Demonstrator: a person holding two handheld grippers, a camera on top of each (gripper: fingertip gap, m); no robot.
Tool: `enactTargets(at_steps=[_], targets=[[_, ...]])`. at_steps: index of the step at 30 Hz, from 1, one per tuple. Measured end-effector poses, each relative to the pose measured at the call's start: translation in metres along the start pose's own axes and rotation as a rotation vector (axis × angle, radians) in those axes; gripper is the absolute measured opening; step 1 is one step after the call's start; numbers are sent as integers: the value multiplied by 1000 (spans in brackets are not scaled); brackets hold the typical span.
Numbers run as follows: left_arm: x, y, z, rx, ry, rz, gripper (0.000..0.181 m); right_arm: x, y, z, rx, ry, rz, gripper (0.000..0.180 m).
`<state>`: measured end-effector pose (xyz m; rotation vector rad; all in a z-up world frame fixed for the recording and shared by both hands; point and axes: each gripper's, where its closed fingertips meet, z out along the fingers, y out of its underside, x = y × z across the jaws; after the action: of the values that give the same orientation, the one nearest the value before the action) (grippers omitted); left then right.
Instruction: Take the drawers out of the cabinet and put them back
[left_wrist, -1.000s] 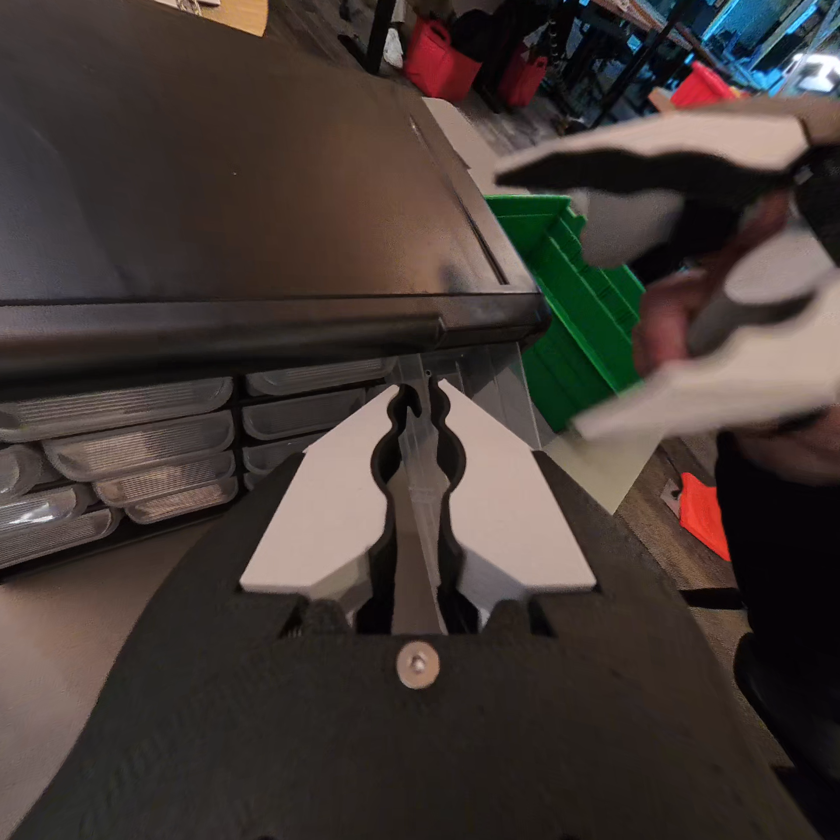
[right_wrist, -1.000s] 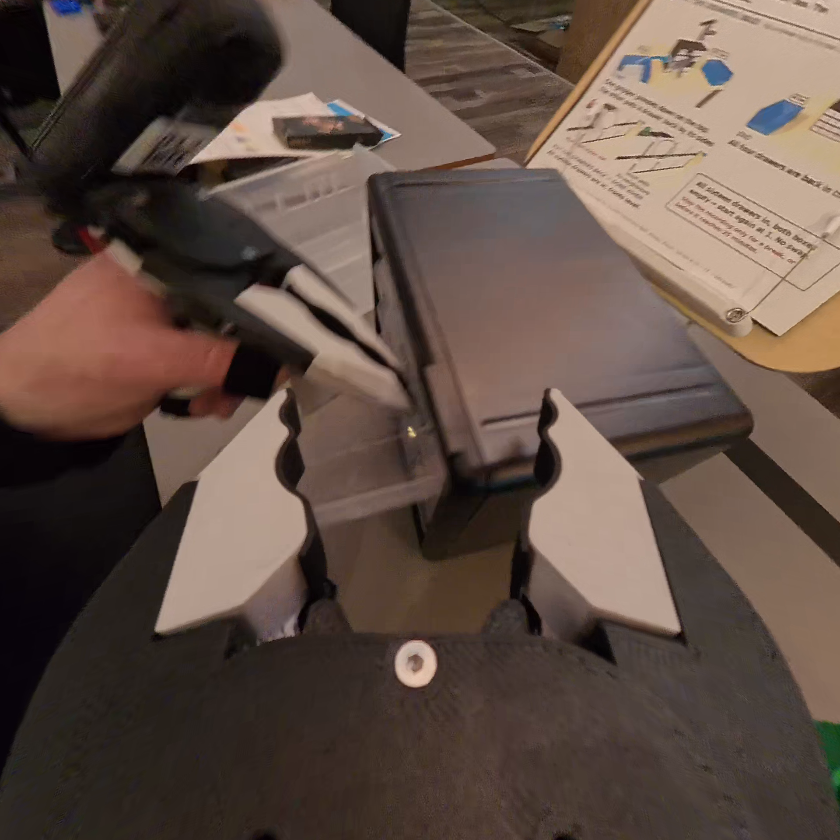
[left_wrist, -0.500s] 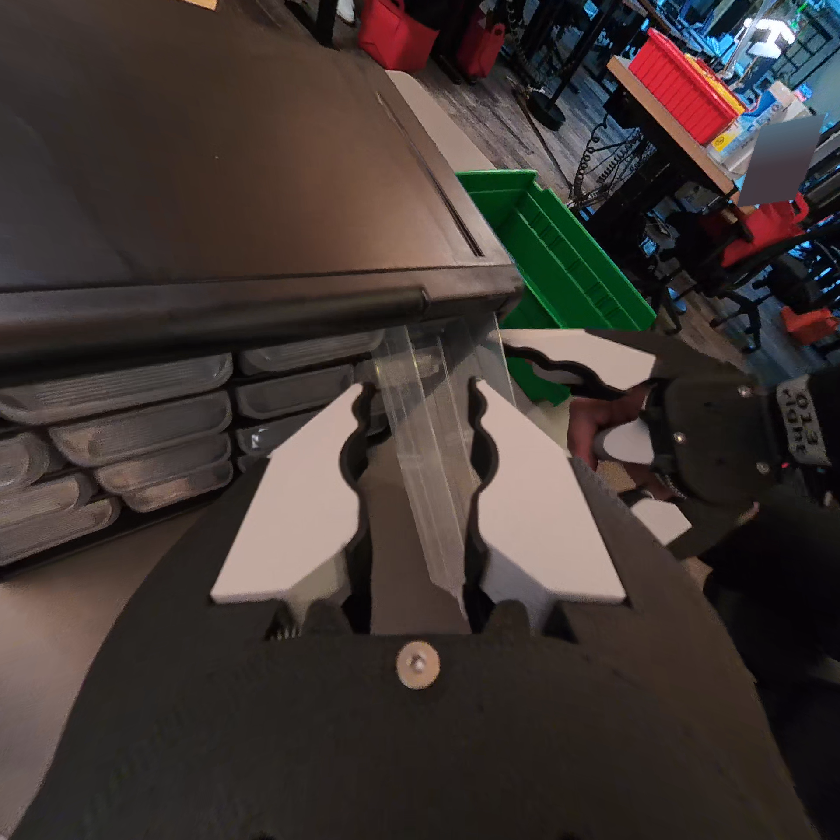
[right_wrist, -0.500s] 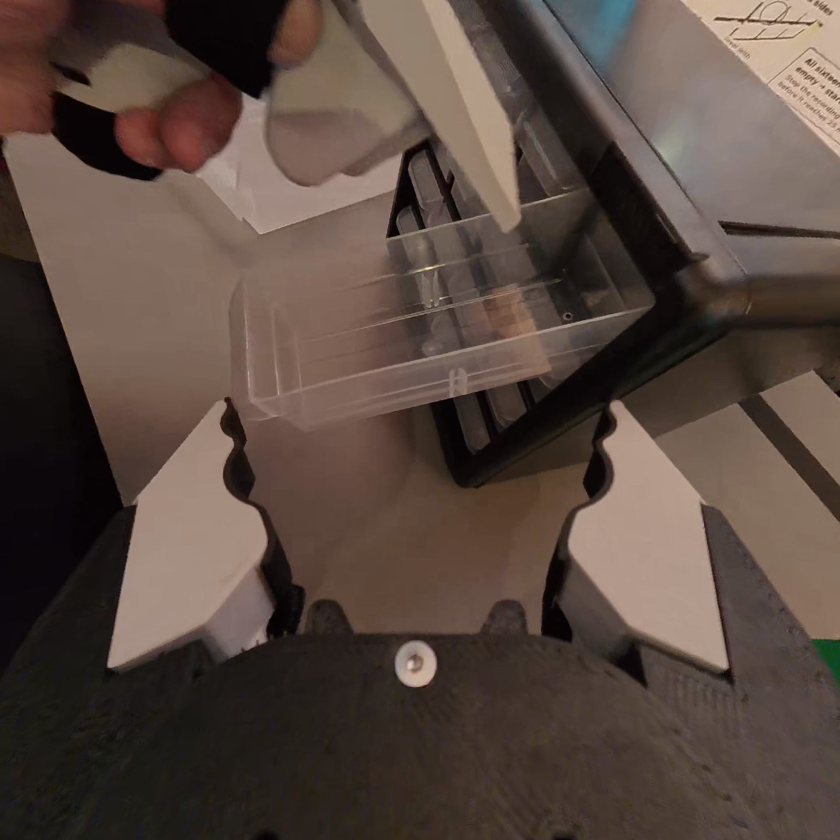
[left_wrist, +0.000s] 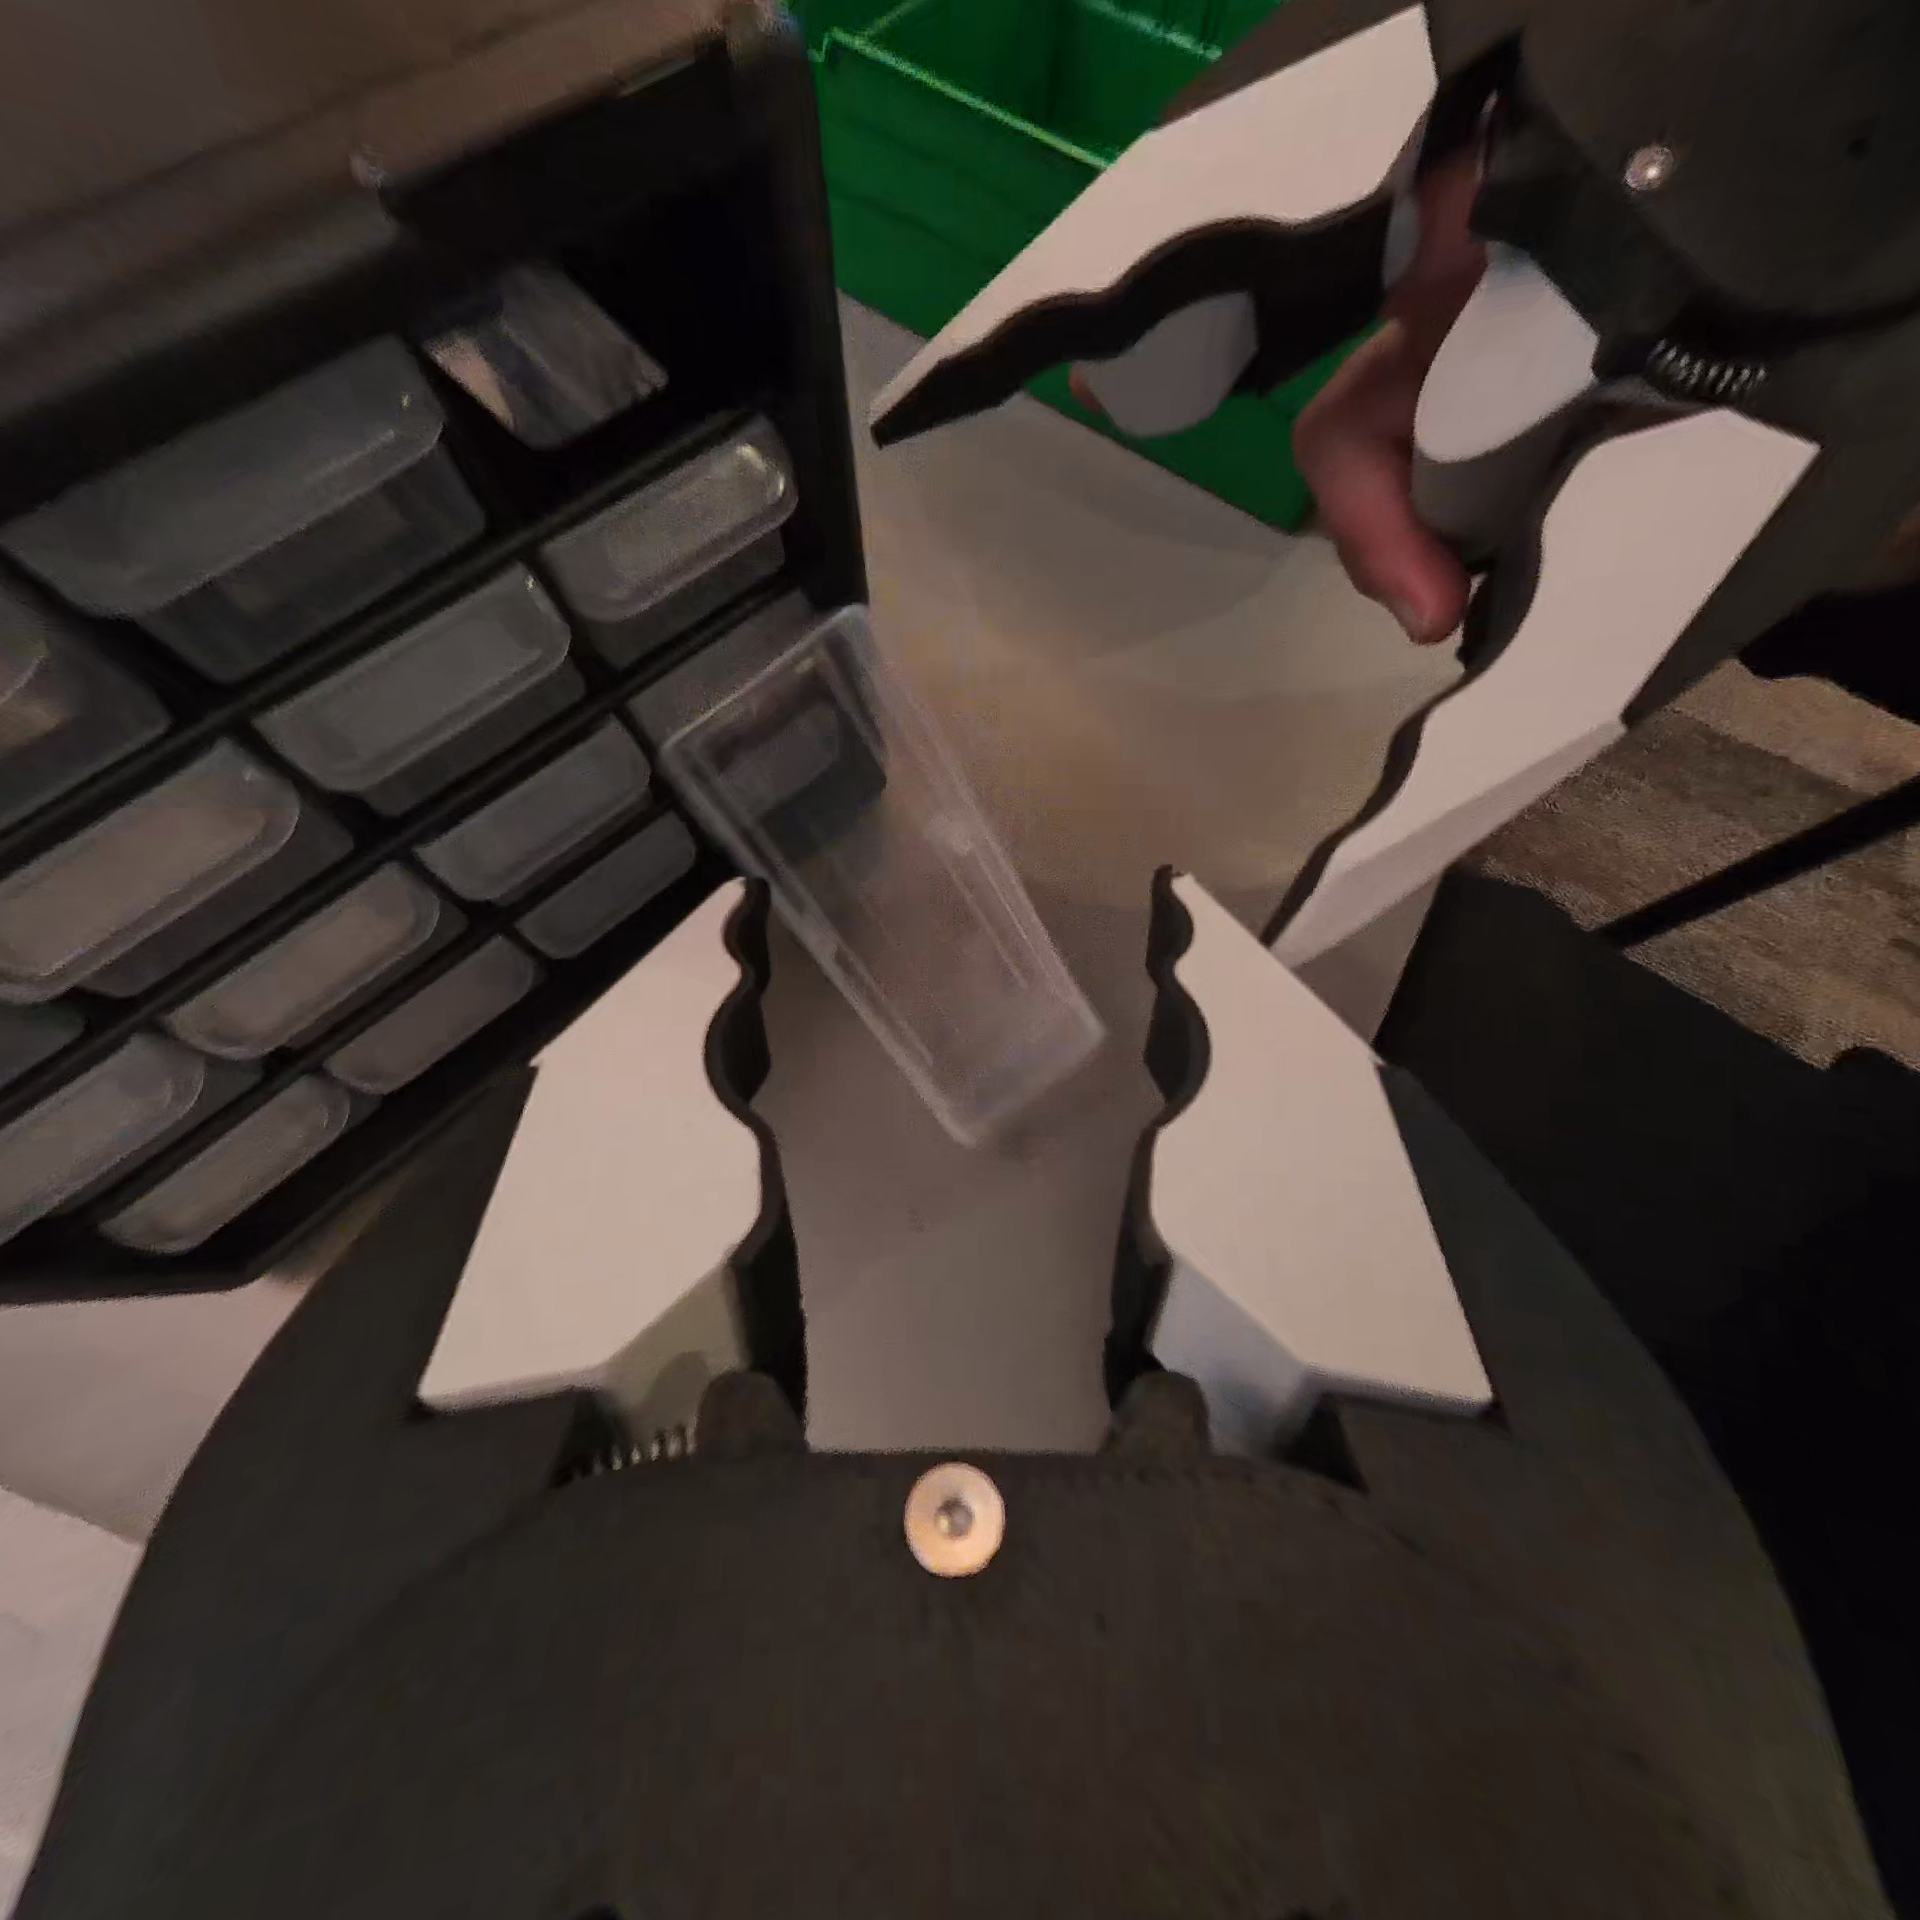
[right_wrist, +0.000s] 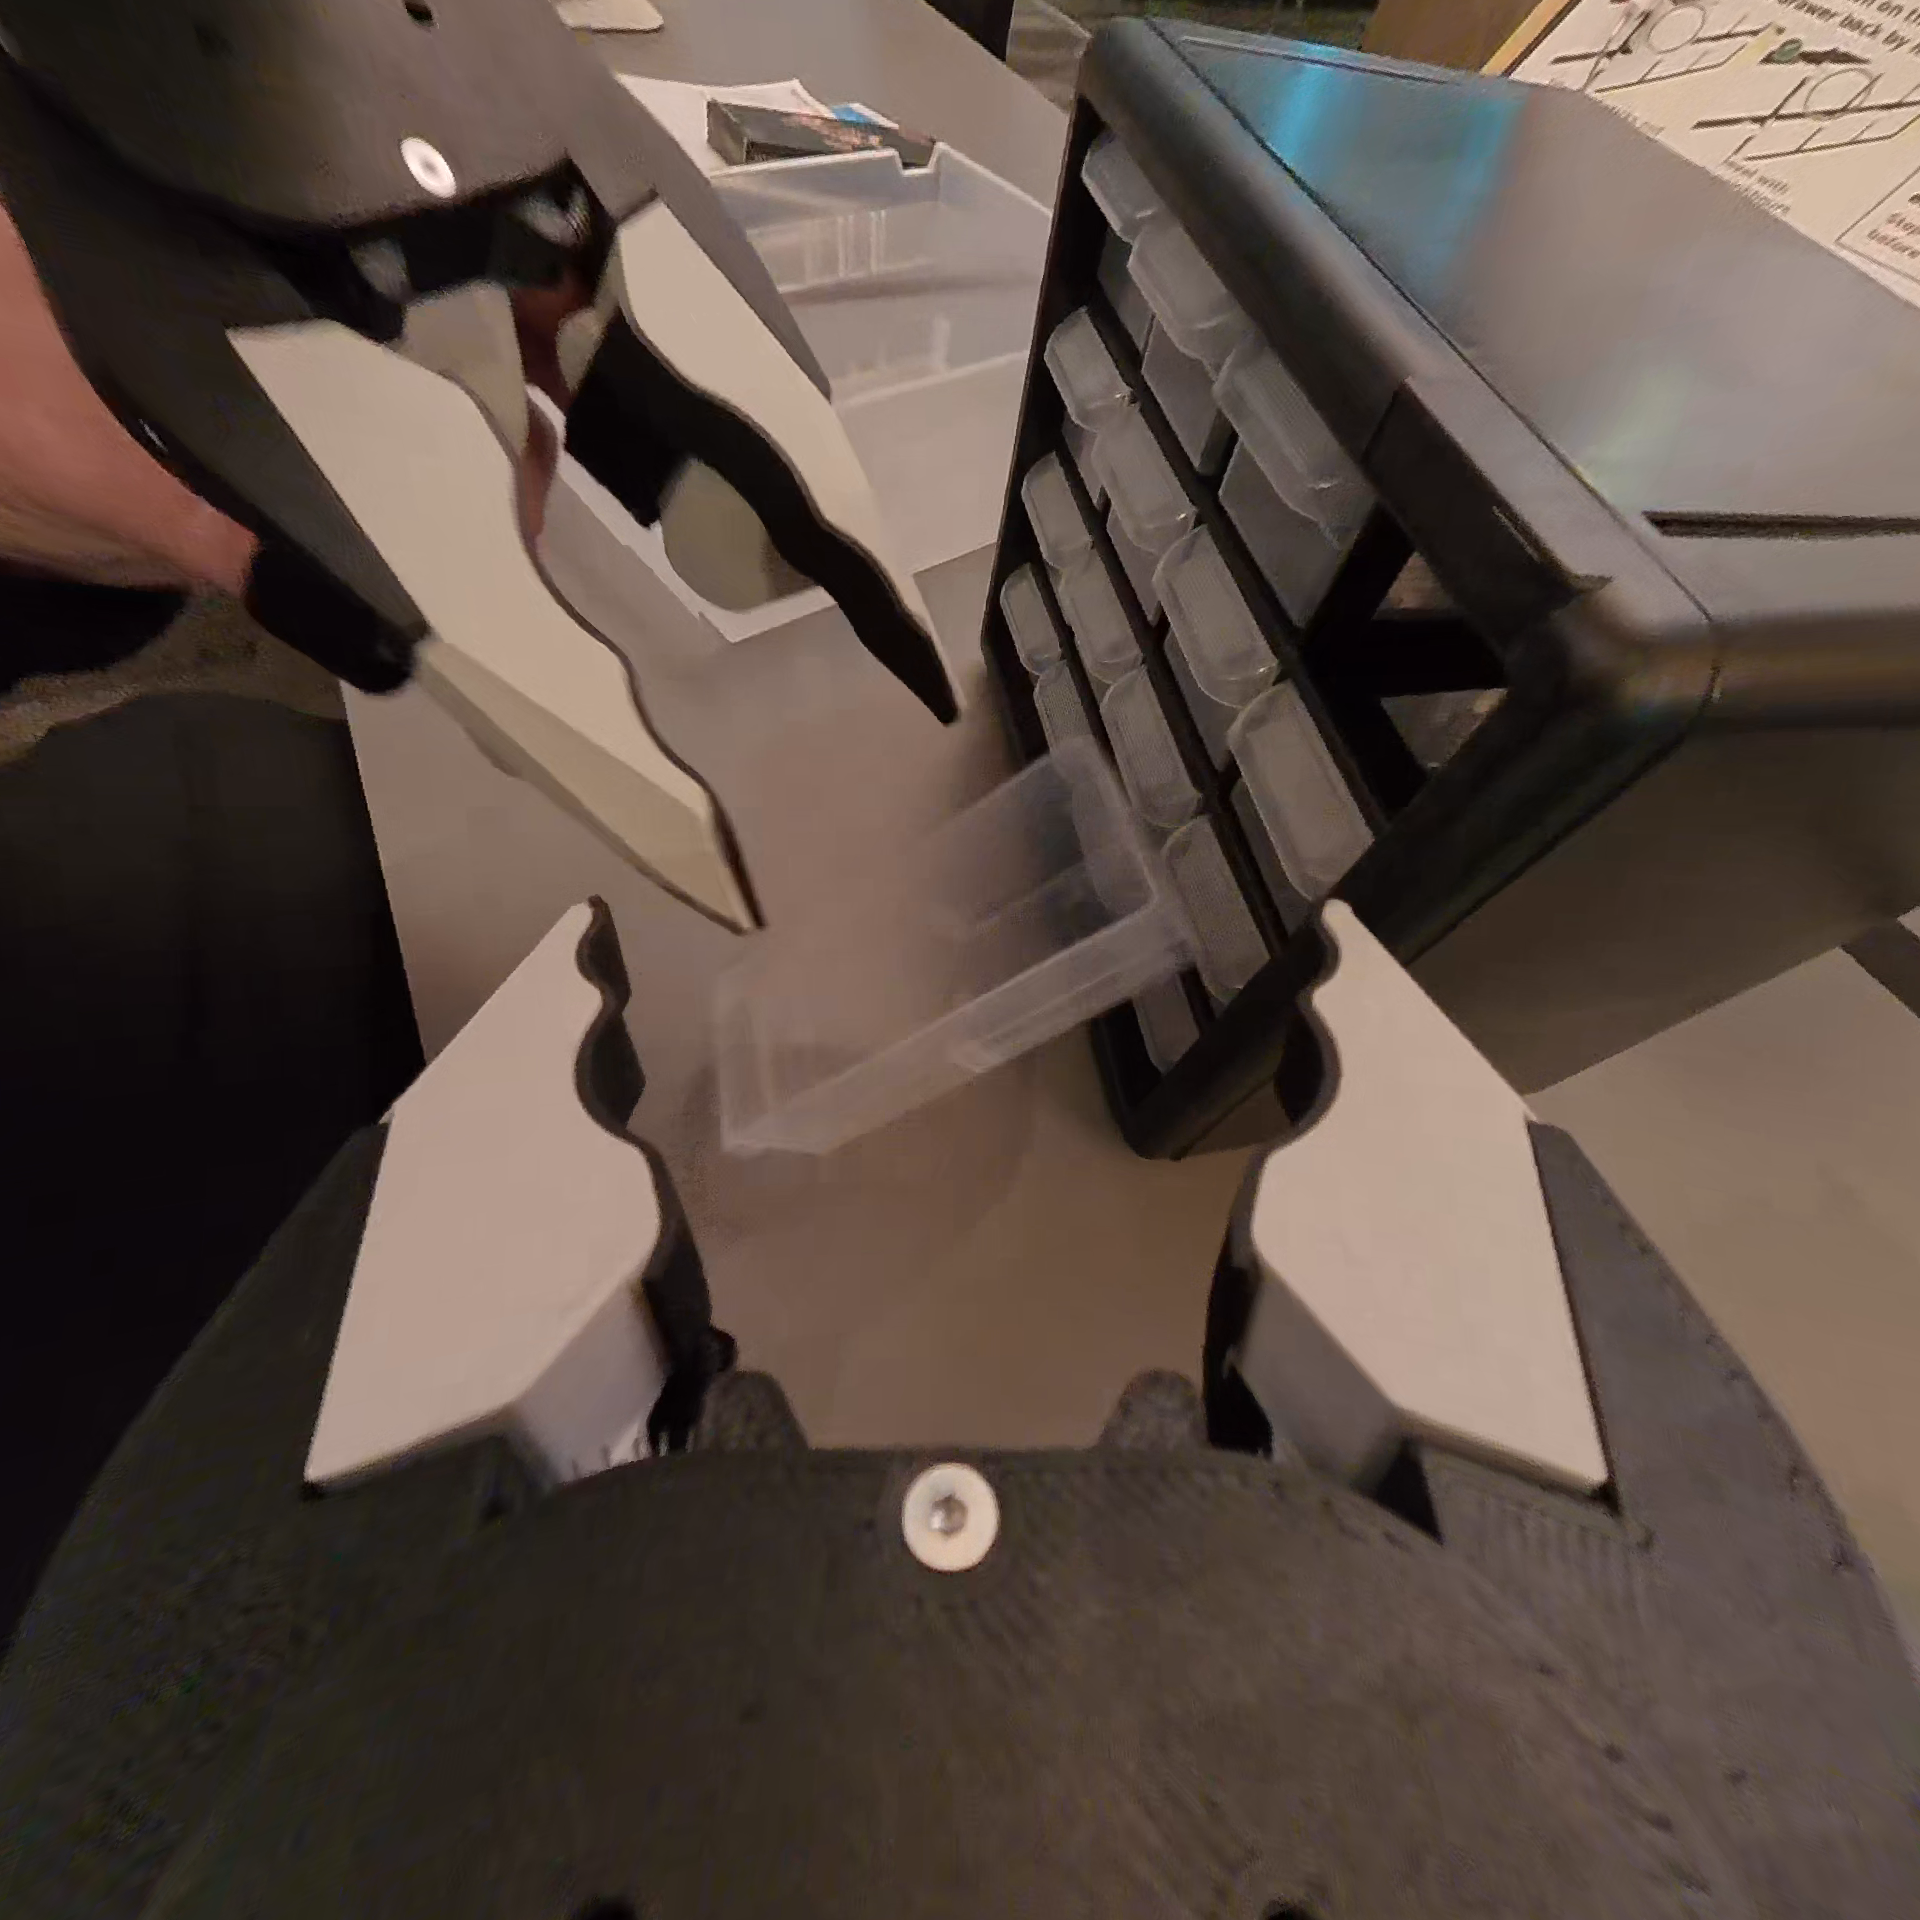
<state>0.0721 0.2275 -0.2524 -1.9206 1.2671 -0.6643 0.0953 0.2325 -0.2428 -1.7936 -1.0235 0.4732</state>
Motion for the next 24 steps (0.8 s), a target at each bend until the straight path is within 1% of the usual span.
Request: enactTargets(at_steps=[2, 3, 4, 6, 9, 12, 13, 15, 17, 19, 21, 22, 24], targets=[[-4, 3, 14, -30, -45, 12, 67, 2, 6, 0, -4, -5, 37, 123], [-1, 9, 23, -55, -27, 8, 69, 4, 13, 1, -24, -2, 54, 120], [-3, 18, 30, -98, -49, 5, 69, 3, 21, 3, -46, -6, 62, 117], [-9, 38, 43, -174, -111, 12, 62, 2, 33, 5, -84, -6, 67, 115], [-9, 66, 55, -258, -110, -96, 63, -4, 46, 5, -109, -32, 96, 111], [-14, 64, 47, -217, -121, -144, 59, -18, 61, 6, -142, -103, 129, 109], [-14, 64, 41, -218, -112, -176, 62, -25, 67, 6, -161, -139, 129, 103], [-13, 74, 28, -275, -99, -263, 69, -39, 77, 6, -203, -218, 160, 101], [-8, 86, 18, -290, -68, -327, 73, -56, 82, 7, -223, -301, 209, 100], [-8, 96, 15, -280, -30, -393, 74, -68, 83, 12, -247, -331, 241, 103], [3, 95, 20, -240, 98, -504, 71, -74, 86, 20, -296, -312, 255, 110], [8, 93, 24, -228, 147, -547, 73, -78, 87, 24, -319, -305, 260, 111], [20, 85, 30, -189, 230, -589, 70, -84, 86, 29, -343, -305, 271, 112]])
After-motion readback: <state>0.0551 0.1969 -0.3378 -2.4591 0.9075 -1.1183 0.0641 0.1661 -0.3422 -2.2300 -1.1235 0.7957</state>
